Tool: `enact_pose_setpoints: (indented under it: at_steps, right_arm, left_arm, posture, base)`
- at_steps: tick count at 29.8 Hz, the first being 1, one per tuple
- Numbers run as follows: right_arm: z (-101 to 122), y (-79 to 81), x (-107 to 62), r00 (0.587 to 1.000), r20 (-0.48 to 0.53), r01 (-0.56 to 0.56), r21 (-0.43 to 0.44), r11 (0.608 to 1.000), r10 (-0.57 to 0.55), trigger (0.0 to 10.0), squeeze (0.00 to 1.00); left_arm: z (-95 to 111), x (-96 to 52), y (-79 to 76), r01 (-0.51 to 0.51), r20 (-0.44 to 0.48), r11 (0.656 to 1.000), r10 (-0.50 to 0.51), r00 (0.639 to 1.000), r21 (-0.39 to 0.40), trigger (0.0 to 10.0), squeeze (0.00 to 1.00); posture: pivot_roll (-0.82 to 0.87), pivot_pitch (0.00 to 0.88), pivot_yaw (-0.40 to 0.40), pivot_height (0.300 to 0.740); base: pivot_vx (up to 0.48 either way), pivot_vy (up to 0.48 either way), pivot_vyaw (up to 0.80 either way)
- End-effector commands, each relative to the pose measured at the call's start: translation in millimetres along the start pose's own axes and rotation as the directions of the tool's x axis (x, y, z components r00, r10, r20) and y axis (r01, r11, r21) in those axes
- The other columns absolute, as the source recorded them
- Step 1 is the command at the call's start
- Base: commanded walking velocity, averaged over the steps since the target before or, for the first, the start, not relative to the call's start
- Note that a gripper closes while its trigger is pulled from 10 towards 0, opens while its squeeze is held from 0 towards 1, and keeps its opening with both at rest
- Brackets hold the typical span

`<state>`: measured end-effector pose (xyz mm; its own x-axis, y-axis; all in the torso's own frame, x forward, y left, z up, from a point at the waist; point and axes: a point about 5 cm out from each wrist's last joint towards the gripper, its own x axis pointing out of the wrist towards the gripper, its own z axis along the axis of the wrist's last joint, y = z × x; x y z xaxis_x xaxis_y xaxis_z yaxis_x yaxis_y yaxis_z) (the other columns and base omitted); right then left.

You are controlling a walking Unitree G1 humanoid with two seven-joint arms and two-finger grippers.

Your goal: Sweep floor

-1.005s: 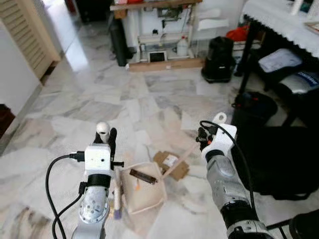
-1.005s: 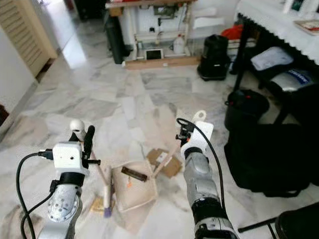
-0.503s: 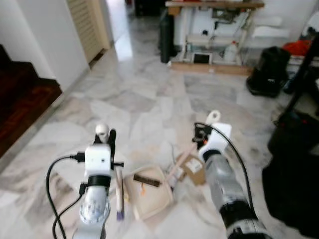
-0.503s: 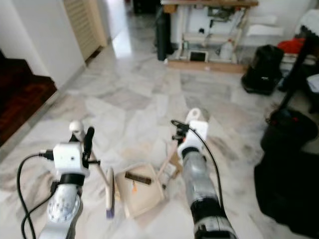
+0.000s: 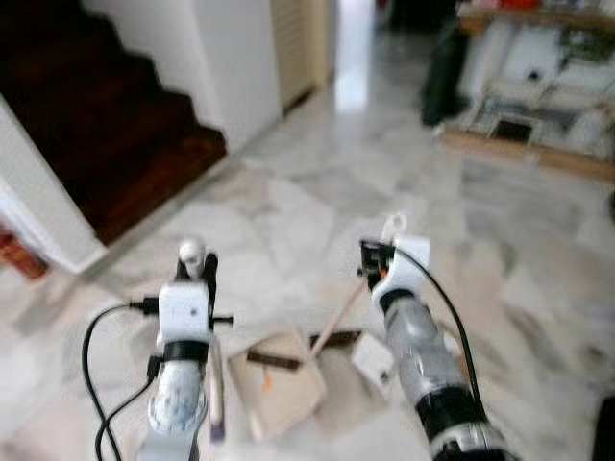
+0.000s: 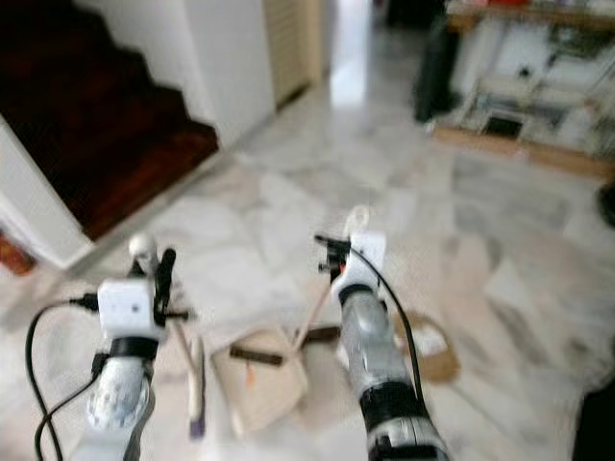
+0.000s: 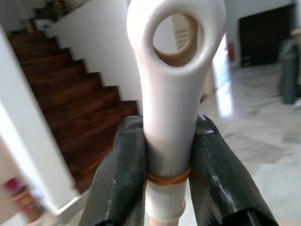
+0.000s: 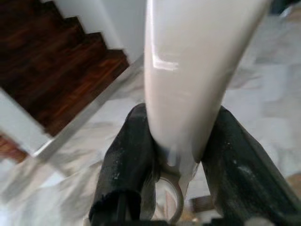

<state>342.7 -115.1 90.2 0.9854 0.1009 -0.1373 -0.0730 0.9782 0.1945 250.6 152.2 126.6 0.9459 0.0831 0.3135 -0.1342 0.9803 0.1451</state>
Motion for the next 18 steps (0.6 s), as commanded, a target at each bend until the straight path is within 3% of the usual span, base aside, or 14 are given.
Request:
enact_pose_setpoints:
  at_steps: [1, 9, 14, 18]
  right_arm:
    - [9.5, 3.0, 2.0, 0.999, 0.039, -0.009, 0.014, 1.0, 0.008, 10.0, 0.0]
    - [8.3, 4.5, 2.7, 1.0, 0.03, -0.009, 0.018, 1.0, 0.008, 10.0, 0.0]
    - [9.3, 8.1, 3.7, 0.999, 0.034, -0.029, 0.033, 0.999, 0.028, 10.0, 0.0]
    - [9.9, 9.7, 4.4, 0.999, 0.034, -0.034, 0.036, 0.999, 0.033, 10.0, 0.0]
  left_arm:
    - [7.6, 2.3, -0.4, 0.002, 0.036, 1.0, -0.002, 0.999, 0.015, 10.0, 0.0]
    - [6.0, 2.0, 0.6, 0.0, 0.023, 1.0, 0.0, 1.0, 0.014, 10.0, 0.0]
    - [4.8, 1.5, 0.3, -0.003, 0.012, 1.0, 0.002, 1.0, 0.004, 10.0, 0.0]
    - [3.8, 1.3, -0.2, -0.002, 0.006, 1.0, 0.002, 1.0, 0.006, 10.0, 0.0]
  posture:
    - [-0.2, 0.0, 0.076, 0.74]
    - [-0.19, 0.0, 0.076, 0.74]
    - [-0.19, 0.0, 0.075, 0.74]
    - [-0.19, 0.0, 0.075, 0.74]
  base:
    - [0.0, 0.0, 0.8]
    - [0.0, 0.0, 0.8]
    - [0.0, 0.0, 0.0]
    - [0.0, 0.342, 0.0]
